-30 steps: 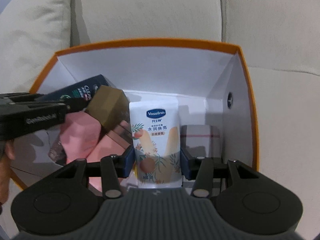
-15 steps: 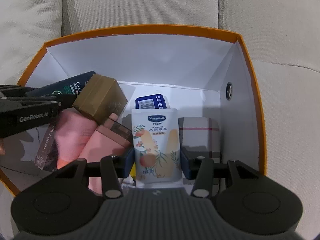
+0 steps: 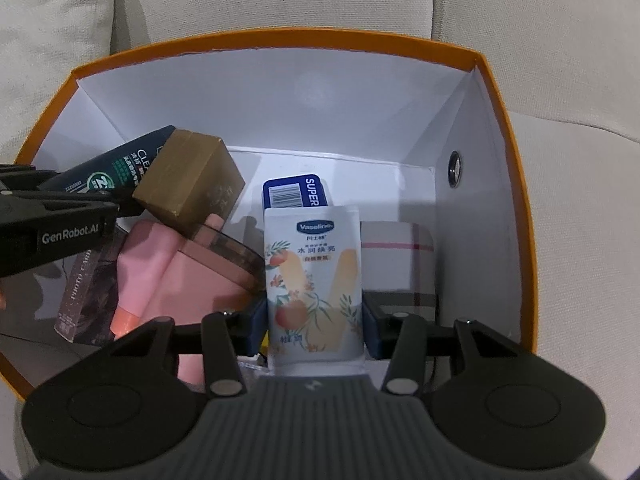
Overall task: Organize rigid objects
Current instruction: 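Lower the shampoo bottle and Vaseline tube into the shoebox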
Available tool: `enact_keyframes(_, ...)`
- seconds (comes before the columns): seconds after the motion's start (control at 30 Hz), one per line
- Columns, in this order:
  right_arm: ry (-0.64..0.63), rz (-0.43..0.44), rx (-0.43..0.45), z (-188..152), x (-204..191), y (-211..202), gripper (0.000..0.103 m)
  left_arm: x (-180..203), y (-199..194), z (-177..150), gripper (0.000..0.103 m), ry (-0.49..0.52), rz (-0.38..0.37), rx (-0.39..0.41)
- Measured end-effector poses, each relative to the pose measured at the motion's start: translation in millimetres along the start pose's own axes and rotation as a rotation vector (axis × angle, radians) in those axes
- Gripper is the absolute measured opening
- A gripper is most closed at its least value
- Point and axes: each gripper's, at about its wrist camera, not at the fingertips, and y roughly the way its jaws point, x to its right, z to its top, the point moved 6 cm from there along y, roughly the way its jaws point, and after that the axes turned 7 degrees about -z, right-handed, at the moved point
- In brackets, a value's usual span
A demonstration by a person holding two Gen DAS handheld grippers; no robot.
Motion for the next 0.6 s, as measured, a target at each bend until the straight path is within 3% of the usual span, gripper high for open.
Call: enact_keyframes(0.6,0.009,0.013,0.008,-2.4,1.0,-1.3,0.049,-0.9,3.2,-1.8,0.045,0.008,0.017,0.005)
